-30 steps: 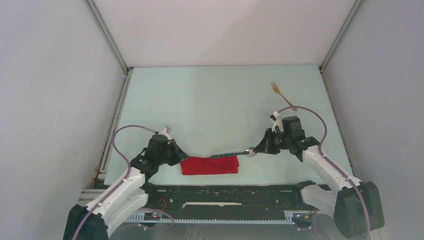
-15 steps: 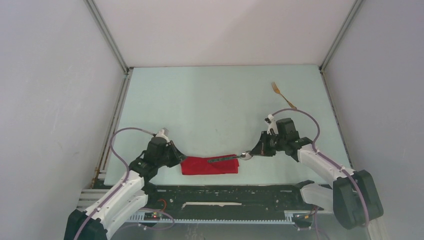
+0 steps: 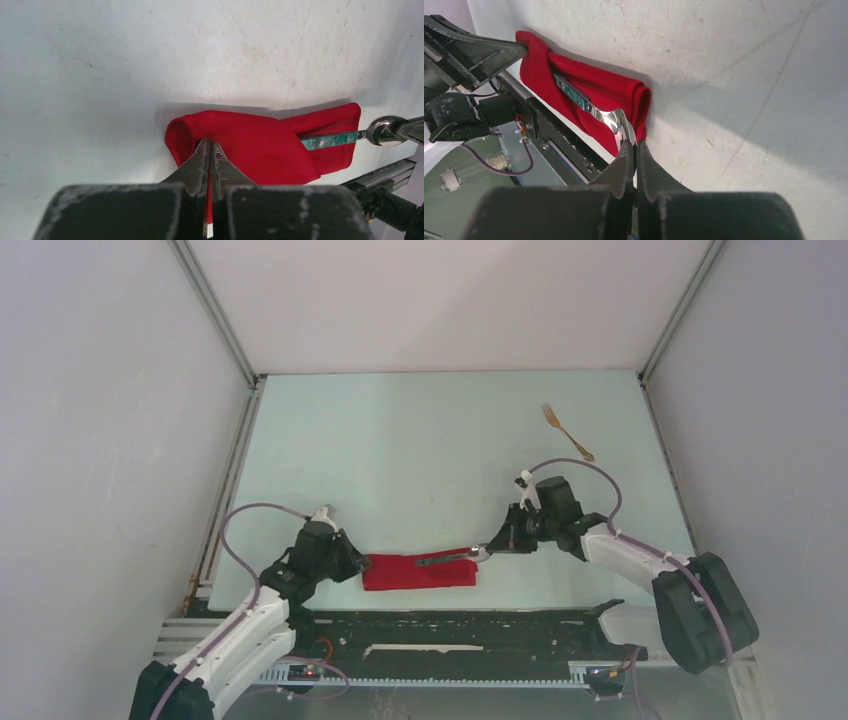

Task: Fold the napkin into a case and place the utensils inside
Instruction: Insert the spoon into the folded napkin.

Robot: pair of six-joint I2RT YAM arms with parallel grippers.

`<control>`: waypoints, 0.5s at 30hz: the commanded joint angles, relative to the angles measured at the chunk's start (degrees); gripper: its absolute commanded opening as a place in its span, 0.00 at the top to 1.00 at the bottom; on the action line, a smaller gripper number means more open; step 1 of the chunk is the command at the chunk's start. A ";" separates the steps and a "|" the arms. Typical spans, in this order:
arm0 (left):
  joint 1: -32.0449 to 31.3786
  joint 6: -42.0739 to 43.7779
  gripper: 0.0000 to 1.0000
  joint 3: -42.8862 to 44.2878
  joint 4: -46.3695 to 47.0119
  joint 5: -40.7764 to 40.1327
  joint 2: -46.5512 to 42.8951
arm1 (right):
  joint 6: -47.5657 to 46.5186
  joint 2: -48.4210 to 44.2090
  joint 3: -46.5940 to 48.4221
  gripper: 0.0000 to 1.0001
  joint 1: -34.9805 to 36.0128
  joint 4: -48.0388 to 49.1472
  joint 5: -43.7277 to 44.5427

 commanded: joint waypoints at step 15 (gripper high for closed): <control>-0.27 -0.39 1.00 -0.27 2.13 -0.90 0.23 | 13.21 9.51 -0.05 1.00 8.17 15.12 4.20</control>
